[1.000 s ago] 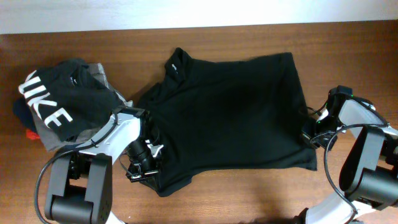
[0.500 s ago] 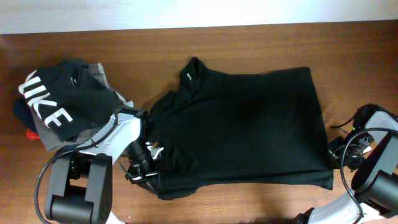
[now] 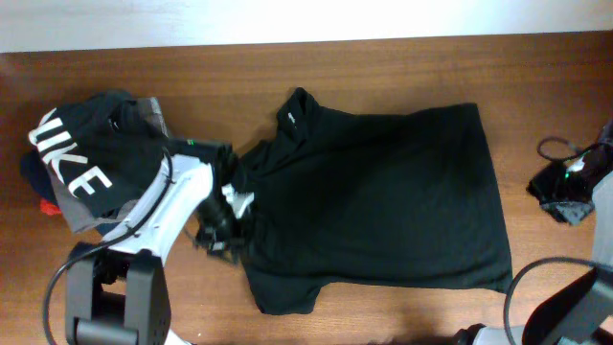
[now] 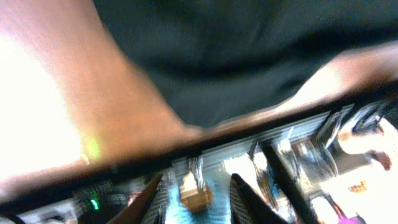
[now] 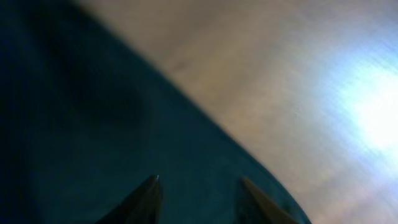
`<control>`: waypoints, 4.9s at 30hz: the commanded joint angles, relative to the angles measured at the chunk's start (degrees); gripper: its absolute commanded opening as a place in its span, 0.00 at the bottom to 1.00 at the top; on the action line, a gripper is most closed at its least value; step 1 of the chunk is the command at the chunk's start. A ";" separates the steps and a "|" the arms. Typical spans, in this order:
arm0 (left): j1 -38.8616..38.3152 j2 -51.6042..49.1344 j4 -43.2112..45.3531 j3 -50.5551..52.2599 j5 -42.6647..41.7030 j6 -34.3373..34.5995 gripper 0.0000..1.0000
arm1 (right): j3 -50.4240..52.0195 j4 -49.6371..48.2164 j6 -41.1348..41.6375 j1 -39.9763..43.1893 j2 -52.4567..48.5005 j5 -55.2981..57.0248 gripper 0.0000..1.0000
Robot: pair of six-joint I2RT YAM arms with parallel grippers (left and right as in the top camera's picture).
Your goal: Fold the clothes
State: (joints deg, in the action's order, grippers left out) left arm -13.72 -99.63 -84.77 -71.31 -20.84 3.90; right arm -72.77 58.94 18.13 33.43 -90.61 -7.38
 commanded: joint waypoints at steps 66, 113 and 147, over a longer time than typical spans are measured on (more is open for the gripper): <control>5.27 -21.53 57.37 -25.27 26.91 -5.40 0.01 | 1.99 -8.61 -8.02 -22.97 -12.48 -5.42 0.37; 2.82 -28.63 28.37 -23.54 -5.99 -10.05 0.41 | -4.28 -0.59 -4.44 -4.96 -5.01 -7.23 0.47; 6.47 -24.87 16.72 -22.64 -12.41 -14.91 0.69 | -4.31 0.68 -5.75 -4.98 -5.01 -7.69 0.46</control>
State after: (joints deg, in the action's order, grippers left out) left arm -7.31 -125.78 -70.50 -96.77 -31.64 -9.72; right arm -76.82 59.64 13.04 28.71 -95.61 -14.35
